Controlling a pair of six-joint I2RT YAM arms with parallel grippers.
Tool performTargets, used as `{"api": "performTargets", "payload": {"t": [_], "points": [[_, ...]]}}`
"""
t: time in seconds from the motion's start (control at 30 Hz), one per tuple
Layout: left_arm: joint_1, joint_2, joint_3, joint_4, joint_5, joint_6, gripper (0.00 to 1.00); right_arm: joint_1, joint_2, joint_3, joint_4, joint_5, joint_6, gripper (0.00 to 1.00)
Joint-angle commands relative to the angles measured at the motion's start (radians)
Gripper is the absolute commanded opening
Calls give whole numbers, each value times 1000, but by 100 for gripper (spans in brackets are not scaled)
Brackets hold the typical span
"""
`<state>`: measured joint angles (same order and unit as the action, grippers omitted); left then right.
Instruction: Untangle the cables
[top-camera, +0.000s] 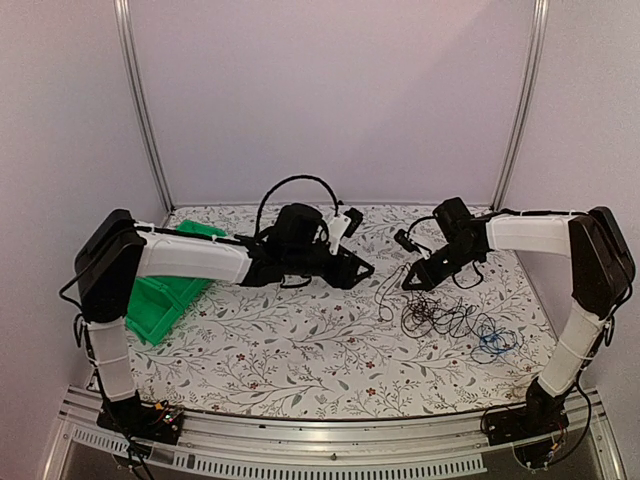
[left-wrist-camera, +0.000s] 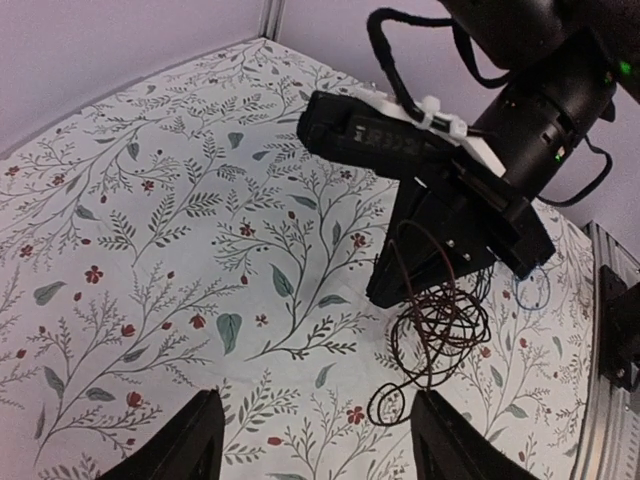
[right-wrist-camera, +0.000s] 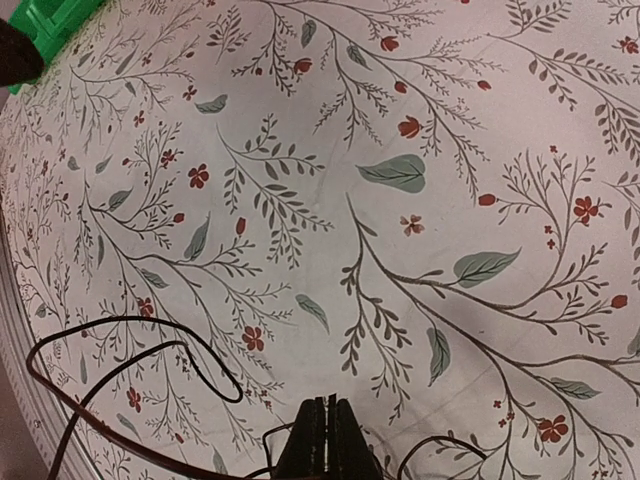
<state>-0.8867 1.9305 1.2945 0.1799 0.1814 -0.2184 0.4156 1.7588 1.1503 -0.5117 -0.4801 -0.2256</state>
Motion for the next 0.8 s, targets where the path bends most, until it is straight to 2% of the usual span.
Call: {"api": "performTargets", "payload": {"t": [0.0, 0.33, 0.57, 0.67, 0.77], "points": [[-53, 76, 57, 50, 150, 16, 63, 1, -2, 4, -1, -15, -1, 0], [-69, 169, 93, 73, 98, -50, 32, 5, 7, 14, -13, -29, -7, 1], [-37, 269, 132, 123, 84, -131, 24, 27, -11, 4, -32, -47, -26, 1], [-14, 331, 184, 137, 110, -175, 22, 28, -28, -9, -37, -53, -30, 1], [1, 328, 173, 161, 106, -199, 22, 28, -29, -23, -38, -46, -33, 1]]}}
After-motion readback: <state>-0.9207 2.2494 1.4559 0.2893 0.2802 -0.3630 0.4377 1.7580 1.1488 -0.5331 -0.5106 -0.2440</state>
